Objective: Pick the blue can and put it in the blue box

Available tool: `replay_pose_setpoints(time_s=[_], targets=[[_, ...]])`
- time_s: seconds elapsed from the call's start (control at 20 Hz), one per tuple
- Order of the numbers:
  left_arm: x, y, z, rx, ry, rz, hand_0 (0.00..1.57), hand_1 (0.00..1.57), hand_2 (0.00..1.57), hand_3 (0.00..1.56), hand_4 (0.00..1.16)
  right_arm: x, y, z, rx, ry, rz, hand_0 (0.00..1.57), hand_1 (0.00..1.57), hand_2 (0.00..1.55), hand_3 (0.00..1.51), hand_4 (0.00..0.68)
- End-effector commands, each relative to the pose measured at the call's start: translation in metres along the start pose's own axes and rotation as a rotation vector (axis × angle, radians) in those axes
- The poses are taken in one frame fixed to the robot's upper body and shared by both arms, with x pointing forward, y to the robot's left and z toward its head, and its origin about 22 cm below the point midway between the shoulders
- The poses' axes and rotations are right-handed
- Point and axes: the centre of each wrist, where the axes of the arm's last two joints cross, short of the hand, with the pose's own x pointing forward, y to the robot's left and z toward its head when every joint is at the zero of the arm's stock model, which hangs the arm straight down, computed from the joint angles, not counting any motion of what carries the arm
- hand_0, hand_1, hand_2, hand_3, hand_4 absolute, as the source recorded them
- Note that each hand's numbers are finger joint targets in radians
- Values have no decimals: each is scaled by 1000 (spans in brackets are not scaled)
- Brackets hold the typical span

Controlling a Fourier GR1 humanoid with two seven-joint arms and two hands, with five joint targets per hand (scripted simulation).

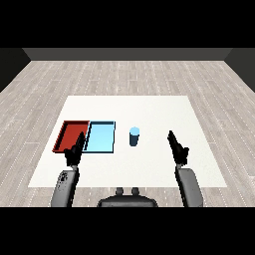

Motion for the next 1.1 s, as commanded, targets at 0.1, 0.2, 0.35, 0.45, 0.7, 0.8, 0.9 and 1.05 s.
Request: replay_pose_setpoints(time_s=[0.1,0.2,0.35,0.45,0.7,0.8,0.9,1.05], targets=[[-2,-8,-3,-29,-3,0,0,0,0,0,0,8,23,-33,-24,-26,-20,0,0,0,0,0],[-3,-14,-4,-49,-5,1,0,0,0,0,0,15,38,-53,-22,-26,-18,0,0,0,0,0],[29,-21,-7,6,-407,165,0,0,0,0,0,36,45,-49,50,-297,-222,0,0,0,0,0],[27,-5,-4,-19,-458,182,0,0,0,0,0,26,33,-52,48,-324,-249,0,0,0,0,0],[5,-4,-6,-21,-481,181,0,0,0,0,0,18,45,-60,66,-343,-267,0,0,0,0,0],[-9,-21,4,-11,-480,201,0,0,0,0,0,2,47,-65,81,-336,-245,0,0,0,0,0],[-5,-20,-26,-24,-456,213,0,0,0,0,0,20,47,-66,75,-343,-257,0,0,0,0,0],[1,-18,-11,-25,-455,218,0,0,0,0,0,25,37,-77,84,-320,-254,0,0,0,0,0]])
